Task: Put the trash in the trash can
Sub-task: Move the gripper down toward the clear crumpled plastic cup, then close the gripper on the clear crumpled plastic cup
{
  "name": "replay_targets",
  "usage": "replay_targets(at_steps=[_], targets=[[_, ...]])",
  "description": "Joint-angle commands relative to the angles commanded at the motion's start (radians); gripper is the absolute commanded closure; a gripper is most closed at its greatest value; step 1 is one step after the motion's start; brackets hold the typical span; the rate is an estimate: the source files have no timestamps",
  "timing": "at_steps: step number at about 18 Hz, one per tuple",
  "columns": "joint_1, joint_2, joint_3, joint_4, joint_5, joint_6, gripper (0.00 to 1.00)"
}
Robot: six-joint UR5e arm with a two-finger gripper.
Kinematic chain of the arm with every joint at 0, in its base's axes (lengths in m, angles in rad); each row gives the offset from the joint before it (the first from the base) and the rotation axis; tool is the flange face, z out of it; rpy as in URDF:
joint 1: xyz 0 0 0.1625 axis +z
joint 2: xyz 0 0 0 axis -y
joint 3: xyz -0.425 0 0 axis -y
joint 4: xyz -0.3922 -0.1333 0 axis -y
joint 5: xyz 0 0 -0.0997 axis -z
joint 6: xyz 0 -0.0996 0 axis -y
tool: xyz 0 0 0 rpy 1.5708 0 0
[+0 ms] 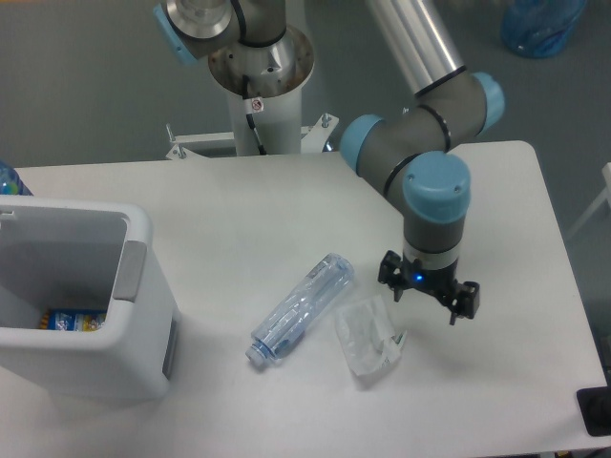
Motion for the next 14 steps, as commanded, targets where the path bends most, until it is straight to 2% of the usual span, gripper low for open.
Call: replay_targets(at_steps=[5, 8, 9, 10, 11, 12, 13, 14], targets=[[-0.046, -0.001, -0.051, -0.005, 0.009, -0.038, 0.0], [-0.06, -0.02, -0.051, 0.003, 0.009, -0.052, 0.0], [-0.061, -0.024, -0.04, 0.005, 0.011, -0.064, 0.19], [-0.063, -0.026, -0.031, 0.003, 0.009, -0.089, 0.46], [-0.063, -0.026, -0.029, 0.0, 0.006, -0.109, 0.66], [-0.063, -0.029, -0.032, 0.0, 0.005, -0.109, 0.96], [-0.063, -0.031, -0.037, 0.003, 0.002, -0.104, 1.0], [-0.065, -0.032, -0.032, 0.005, 0.001, -0.109, 1.0]])
